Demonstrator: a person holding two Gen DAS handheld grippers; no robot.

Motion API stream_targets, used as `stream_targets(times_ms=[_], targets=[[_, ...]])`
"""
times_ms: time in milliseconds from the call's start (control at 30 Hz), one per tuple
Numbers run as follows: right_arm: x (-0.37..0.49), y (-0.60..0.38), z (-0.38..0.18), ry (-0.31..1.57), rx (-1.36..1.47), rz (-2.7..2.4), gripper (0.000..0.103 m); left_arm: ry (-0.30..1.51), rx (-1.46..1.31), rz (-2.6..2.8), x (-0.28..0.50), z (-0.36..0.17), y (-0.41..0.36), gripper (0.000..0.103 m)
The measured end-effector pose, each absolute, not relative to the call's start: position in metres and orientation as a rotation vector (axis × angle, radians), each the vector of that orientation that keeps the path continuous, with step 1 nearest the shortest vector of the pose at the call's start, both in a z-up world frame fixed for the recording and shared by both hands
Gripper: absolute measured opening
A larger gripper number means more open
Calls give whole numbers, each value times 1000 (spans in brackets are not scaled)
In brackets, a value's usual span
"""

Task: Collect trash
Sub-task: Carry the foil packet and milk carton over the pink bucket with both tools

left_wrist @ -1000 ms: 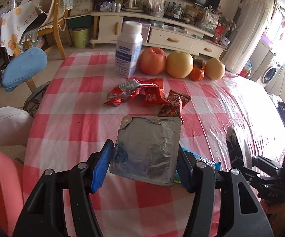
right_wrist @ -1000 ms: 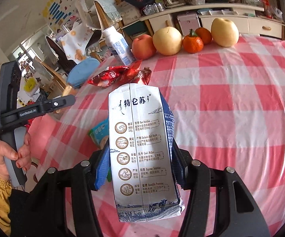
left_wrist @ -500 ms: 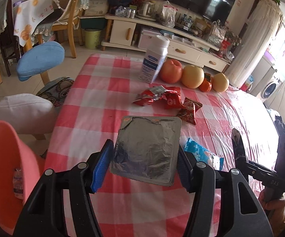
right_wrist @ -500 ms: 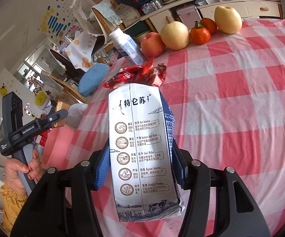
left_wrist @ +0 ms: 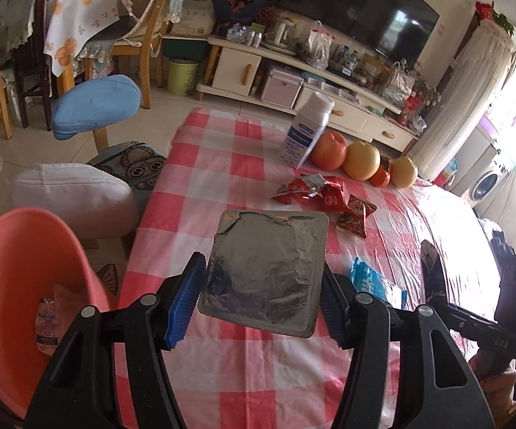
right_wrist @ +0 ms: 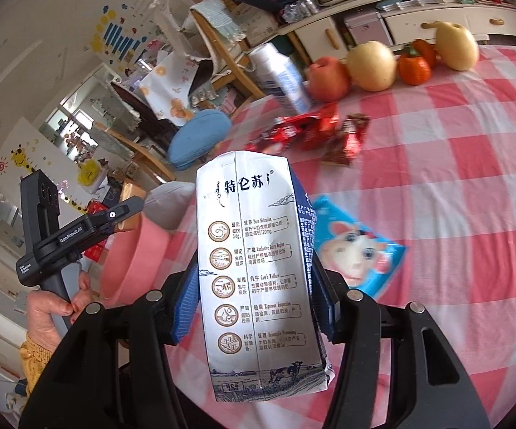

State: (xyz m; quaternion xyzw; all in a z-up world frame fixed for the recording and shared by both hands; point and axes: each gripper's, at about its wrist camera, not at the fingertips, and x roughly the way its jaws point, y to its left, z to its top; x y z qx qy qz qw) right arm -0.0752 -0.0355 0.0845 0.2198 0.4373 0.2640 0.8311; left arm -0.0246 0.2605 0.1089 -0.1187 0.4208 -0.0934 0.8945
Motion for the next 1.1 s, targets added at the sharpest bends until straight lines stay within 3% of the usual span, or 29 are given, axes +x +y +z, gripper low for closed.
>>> stream_targets(times_ms=[567,1100], targets=[[-60,121,121,964,382,807,56,796,-423,-32,-49,113,373,61],[-43,267,130,982,373,967,58,792,-687,288,-76,68,502,64]])
